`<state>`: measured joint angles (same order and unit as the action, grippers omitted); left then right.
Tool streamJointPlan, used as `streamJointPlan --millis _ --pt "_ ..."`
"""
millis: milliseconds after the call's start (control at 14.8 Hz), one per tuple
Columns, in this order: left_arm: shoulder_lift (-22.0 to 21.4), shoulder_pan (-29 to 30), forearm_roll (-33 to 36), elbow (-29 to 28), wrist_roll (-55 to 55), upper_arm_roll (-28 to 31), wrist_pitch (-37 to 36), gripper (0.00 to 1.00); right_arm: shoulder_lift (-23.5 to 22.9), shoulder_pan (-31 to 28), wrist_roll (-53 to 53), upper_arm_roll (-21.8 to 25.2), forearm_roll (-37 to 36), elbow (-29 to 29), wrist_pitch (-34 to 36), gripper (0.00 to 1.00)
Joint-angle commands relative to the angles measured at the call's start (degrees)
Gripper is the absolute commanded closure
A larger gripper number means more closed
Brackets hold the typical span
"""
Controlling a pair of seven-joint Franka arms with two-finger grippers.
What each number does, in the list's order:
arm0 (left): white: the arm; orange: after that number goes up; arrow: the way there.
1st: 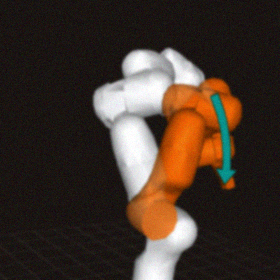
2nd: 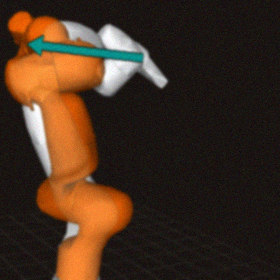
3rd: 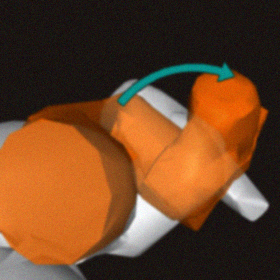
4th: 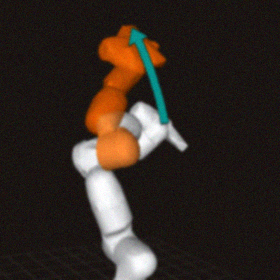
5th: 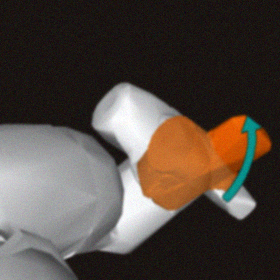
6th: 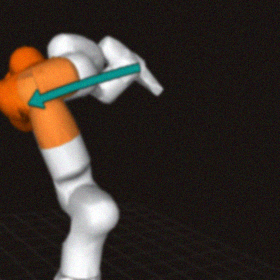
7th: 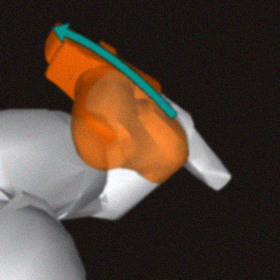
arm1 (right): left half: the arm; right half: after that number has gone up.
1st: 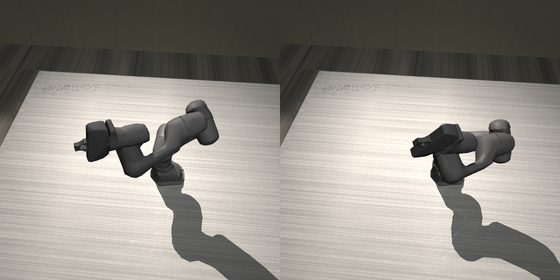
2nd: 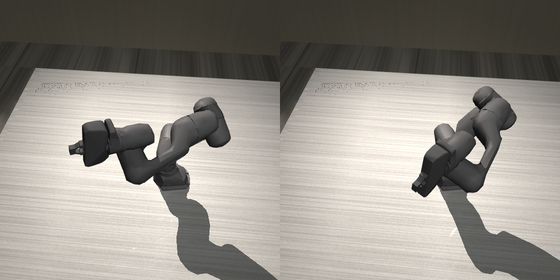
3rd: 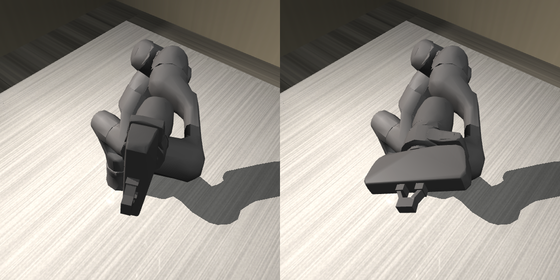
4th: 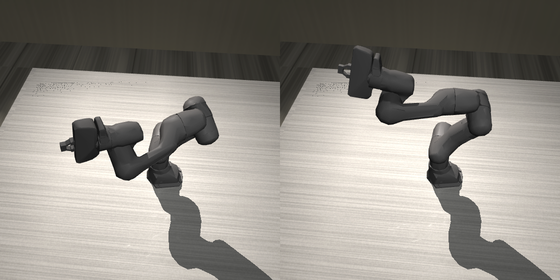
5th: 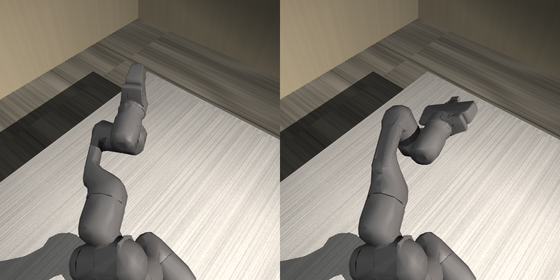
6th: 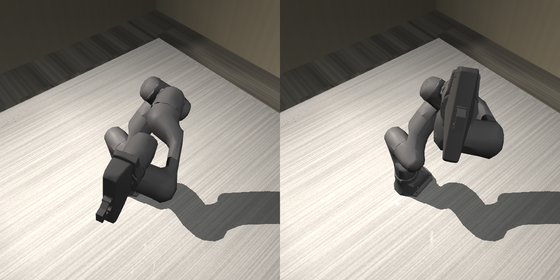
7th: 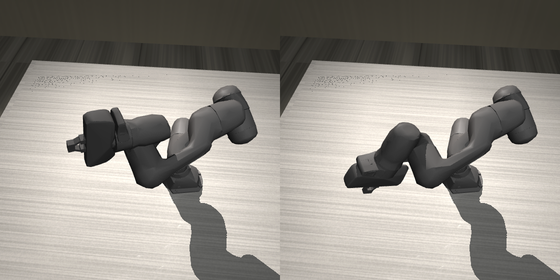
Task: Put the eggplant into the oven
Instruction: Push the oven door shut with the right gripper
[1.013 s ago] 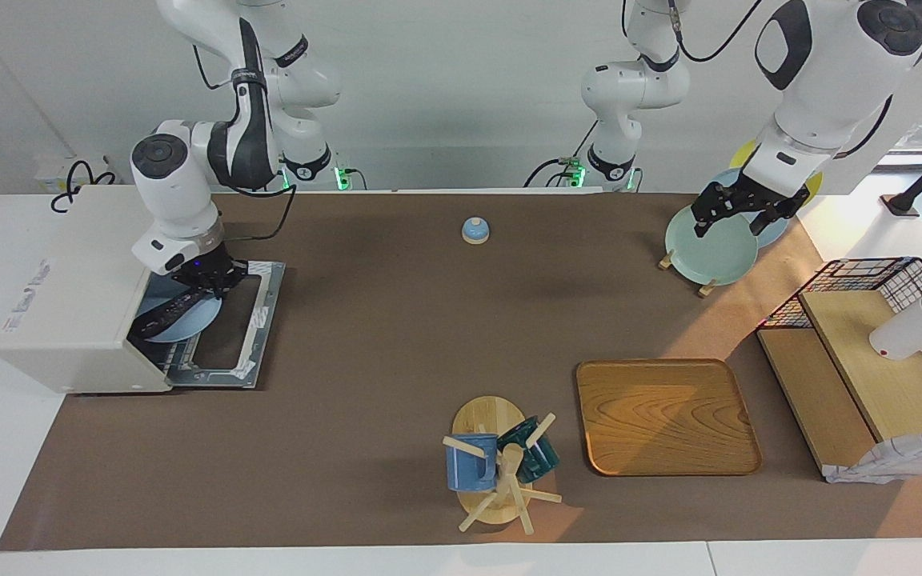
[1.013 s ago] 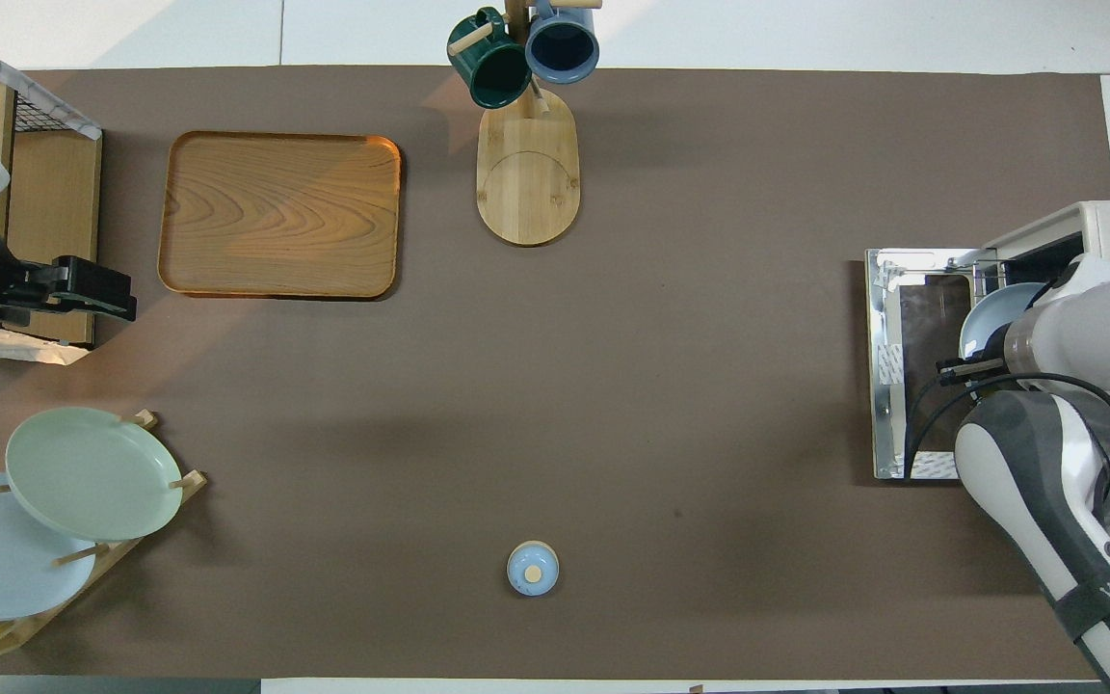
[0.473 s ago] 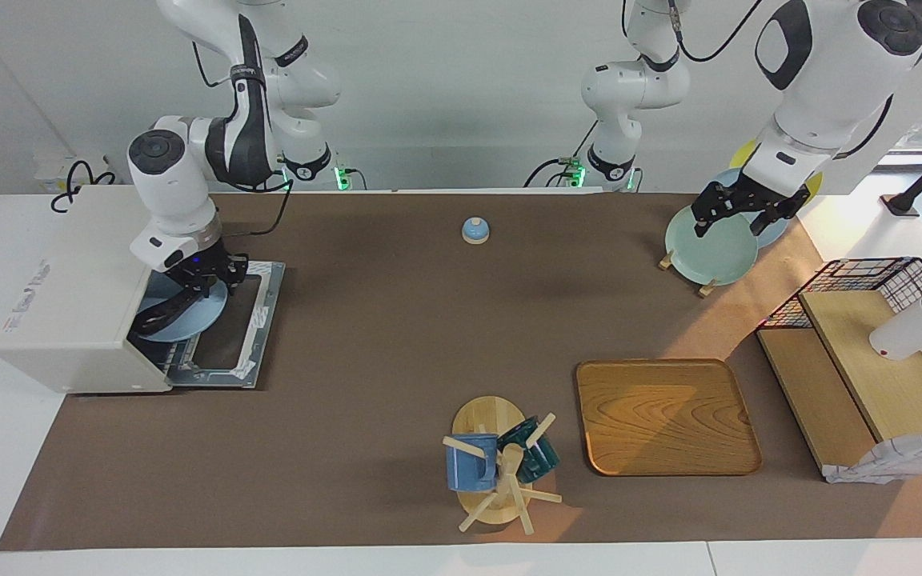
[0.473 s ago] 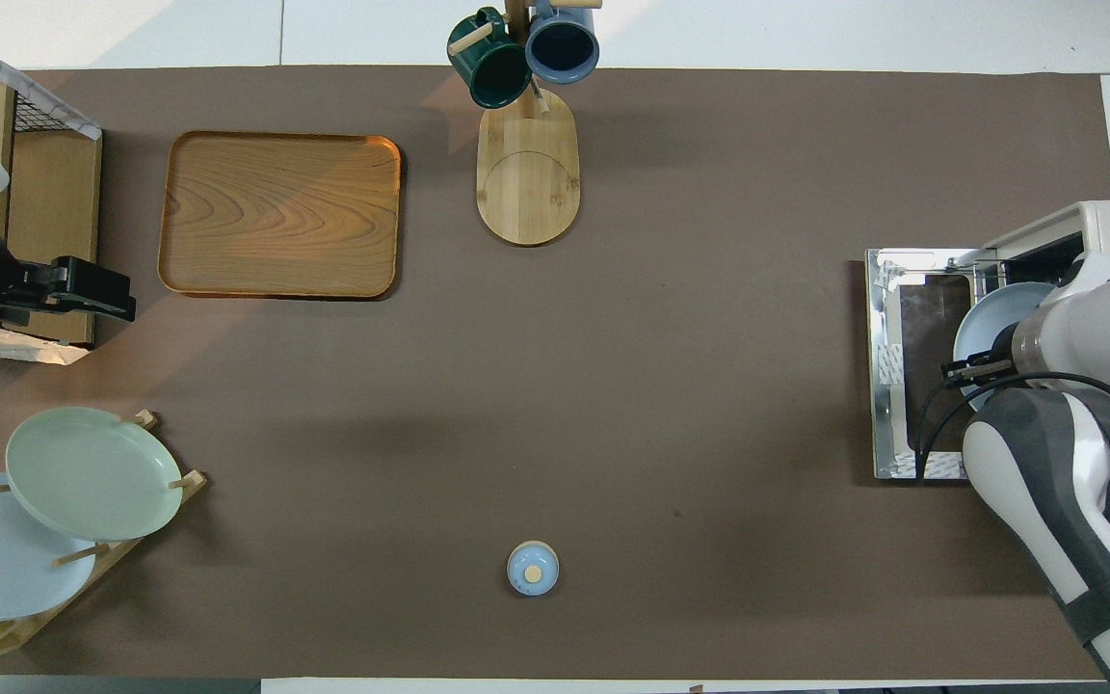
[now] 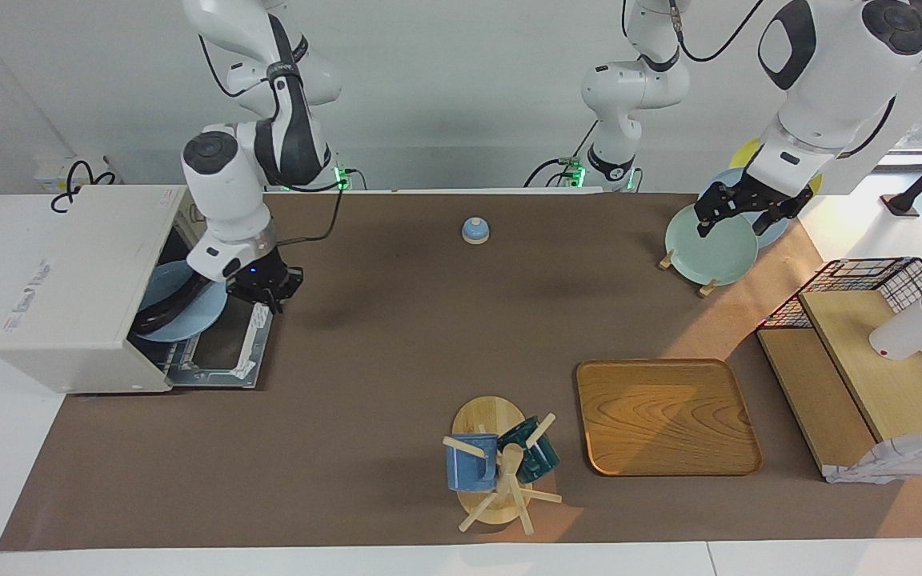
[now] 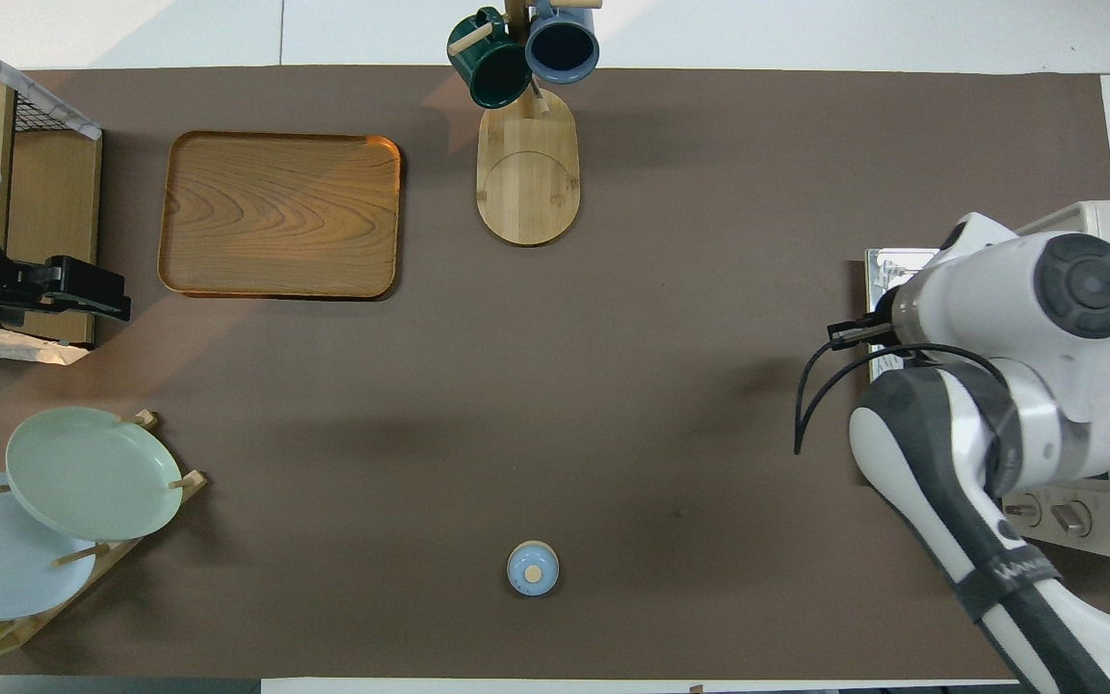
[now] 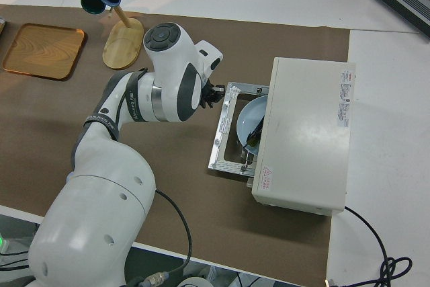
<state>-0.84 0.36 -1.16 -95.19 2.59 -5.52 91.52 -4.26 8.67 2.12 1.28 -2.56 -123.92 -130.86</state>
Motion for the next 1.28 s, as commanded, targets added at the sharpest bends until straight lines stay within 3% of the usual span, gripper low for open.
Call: streamJointPlan --millis 0,135,338,878,1013,1215 --pt "-0.3 0.7 1.3 0.4 -0.5 -0.6 -0.6 0.00 -4.7 -0.8 -0.3 0.1 1.2 0.1 -2.3 1.00" --pt "-0.3 0.7 1.3 0.4 -0.5 -0.6 -0.6 0.00 -5.1 -0.8 -0.1 0.4 0.3 -0.5 -1.8 1.00" --pt "-0.3 0.8 1.3 0.4 -0.5 -0.6 -0.6 0.00 -4.4 -2.2 -0.1 0.4 -7.3 -2.6 -1.6 1.00" --pt "-0.3 0.7 1.3 0.4 -0.5 -0.6 -0.6 0.00 -3.7 -3.4 1.8 0.4 -11.8 -3.7 -0.8 1.00" --pt "-0.3 0.7 1.3 0.4 -0.5 -0.6 -0.6 0.00 -3.9 -3.7 6.3 0.3 -16.3 0.1 4.4 1.00" --pt "-0.3 0.8 1.3 0.4 -0.5 -0.6 -0.6 0.00 -3.8 -3.8 11.8 0.5 -16.3 10.0 17.7 1.00"
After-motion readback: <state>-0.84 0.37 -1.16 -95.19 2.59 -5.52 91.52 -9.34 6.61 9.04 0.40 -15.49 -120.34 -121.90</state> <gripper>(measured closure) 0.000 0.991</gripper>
